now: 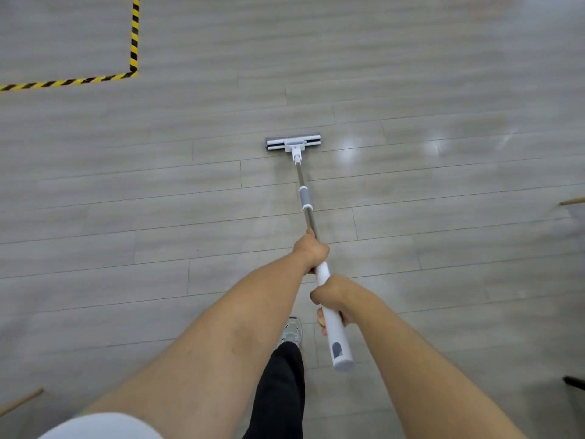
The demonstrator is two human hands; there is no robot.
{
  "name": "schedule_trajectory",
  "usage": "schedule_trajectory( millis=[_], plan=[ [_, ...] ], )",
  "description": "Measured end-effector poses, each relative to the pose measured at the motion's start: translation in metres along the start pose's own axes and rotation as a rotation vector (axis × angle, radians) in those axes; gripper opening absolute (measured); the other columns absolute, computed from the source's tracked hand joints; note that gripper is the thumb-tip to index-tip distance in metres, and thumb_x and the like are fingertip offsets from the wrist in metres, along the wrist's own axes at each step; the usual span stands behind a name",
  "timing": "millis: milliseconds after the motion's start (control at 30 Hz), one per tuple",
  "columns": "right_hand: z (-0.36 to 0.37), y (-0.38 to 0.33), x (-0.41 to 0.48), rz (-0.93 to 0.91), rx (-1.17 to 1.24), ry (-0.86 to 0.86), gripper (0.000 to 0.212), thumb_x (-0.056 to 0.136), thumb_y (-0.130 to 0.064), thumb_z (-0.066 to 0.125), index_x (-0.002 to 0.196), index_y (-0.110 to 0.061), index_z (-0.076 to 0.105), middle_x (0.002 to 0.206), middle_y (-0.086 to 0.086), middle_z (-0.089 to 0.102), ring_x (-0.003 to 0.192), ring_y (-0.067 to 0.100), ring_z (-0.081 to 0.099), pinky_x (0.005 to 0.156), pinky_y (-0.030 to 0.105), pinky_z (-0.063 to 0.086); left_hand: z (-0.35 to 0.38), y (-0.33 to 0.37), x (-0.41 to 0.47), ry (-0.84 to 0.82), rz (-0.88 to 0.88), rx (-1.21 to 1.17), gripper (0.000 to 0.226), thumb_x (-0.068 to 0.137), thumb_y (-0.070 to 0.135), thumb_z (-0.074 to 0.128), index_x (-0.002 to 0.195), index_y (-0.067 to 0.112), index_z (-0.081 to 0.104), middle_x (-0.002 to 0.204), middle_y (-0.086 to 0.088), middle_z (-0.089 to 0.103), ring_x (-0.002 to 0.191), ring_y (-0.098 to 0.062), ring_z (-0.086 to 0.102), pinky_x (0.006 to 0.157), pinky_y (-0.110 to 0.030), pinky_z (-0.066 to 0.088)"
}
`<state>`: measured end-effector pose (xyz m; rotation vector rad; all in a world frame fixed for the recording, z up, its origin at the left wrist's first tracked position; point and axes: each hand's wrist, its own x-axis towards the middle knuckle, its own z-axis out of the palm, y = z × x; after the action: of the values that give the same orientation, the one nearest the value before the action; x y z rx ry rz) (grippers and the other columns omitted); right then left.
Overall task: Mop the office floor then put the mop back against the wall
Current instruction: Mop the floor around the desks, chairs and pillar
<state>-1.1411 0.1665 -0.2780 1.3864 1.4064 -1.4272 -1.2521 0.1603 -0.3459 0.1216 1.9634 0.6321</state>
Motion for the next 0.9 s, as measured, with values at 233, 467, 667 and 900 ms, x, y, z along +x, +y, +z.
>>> schedule_trajectory(
  millis=[233, 467, 667, 900],
  plan=[
    [0.088, 0.133, -0.082, 0.030, -0.067, -0.027, 0.007, 0.094, -0.008, 0.055, 0.096, -0.008, 0.048, 0.078, 0.013, 0.064, 0.067, 0.026, 0.063, 0.082, 0.048, 0.062, 0.050, -0.125, -0.132, -0.035, -0.006, -0.026, 0.057, 0.092, 0.018, 0.052, 0.145, 0.025, 0.036, 0.113, -0.009, 0.060, 0.094, -0.030, 0.064, 0.056, -0.031, 0.055],
    [0.195, 0.301, -0.155, 0.086, -0.158, -0.062, 0.020, 0.095, -0.009, 0.052, 0.114, -0.005, 0.048, 0.078, 0.013, 0.062, 0.059, 0.024, 0.061, 0.069, 0.041, 0.063, 0.119, -0.281, -0.271, -0.043, -0.032, -0.037, 0.065, 0.094, 0.018, 0.051, 0.153, 0.028, 0.025, 0.110, -0.007, 0.061, 0.079, -0.023, 0.061, 0.051, -0.030, 0.055],
    [0.240, 0.366, -0.199, 0.054, -0.216, -0.066, 0.027, 0.091, -0.010, 0.051, 0.118, -0.004, 0.045, 0.075, 0.013, 0.062, 0.053, 0.023, 0.060, 0.063, 0.040, 0.060, 0.148, -0.347, -0.329, -0.062, -0.061, -0.033, 0.079, 0.096, 0.020, 0.049, 0.161, 0.033, 0.005, 0.117, -0.009, 0.064, 0.086, -0.025, 0.061, 0.055, -0.030, 0.051],
    [0.231, 0.336, -0.175, 0.028, -0.235, -0.001, 0.016, 0.087, -0.009, 0.049, 0.103, -0.008, 0.045, 0.068, 0.013, 0.064, 0.049, 0.025, 0.060, 0.067, 0.047, 0.061, 0.132, -0.334, -0.293, -0.044, -0.052, -0.164, 0.081, 0.093, 0.021, 0.051, 0.160, 0.038, 0.009, 0.119, -0.006, 0.066, 0.102, -0.029, 0.066, 0.086, -0.039, 0.060]
  ],
)
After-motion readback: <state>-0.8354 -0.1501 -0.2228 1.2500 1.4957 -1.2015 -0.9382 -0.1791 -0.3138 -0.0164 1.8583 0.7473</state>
